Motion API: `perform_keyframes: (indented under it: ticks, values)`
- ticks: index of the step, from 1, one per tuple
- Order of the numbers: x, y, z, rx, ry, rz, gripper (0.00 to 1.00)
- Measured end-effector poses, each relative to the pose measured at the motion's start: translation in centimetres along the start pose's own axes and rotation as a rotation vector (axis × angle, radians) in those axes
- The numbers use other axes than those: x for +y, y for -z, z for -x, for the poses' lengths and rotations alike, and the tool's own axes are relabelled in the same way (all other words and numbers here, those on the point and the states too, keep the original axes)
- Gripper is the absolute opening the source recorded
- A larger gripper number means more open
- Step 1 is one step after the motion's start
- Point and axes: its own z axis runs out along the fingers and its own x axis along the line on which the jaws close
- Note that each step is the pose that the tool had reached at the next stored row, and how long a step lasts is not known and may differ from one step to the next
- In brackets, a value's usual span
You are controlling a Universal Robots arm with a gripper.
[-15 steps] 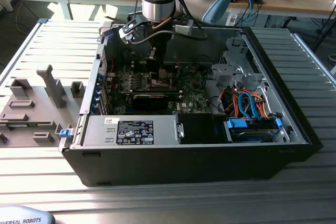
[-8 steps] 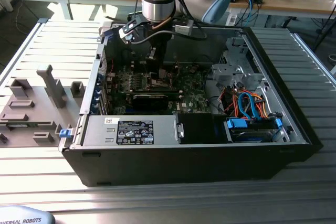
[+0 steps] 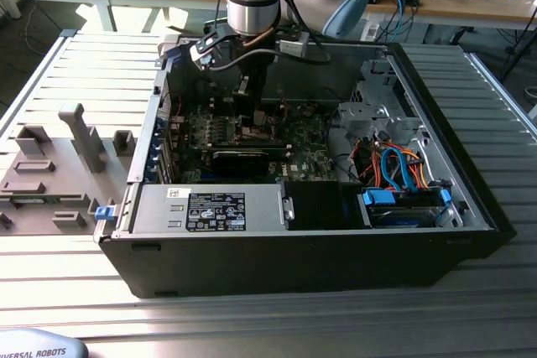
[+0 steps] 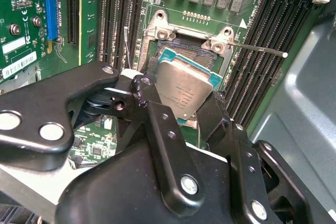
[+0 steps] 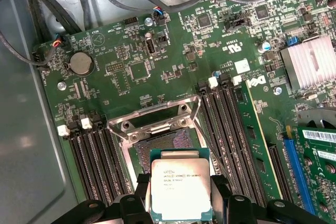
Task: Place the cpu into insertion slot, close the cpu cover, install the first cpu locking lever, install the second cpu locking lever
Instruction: 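Place the cpu into insertion slot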
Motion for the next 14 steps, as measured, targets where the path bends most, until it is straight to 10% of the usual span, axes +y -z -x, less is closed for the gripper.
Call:
perform_keyframes:
  ticks: [14]
  values:
    - [0.0, -0.05, 0.0, -0.0003, -0.008, -0.0005, 0.54]
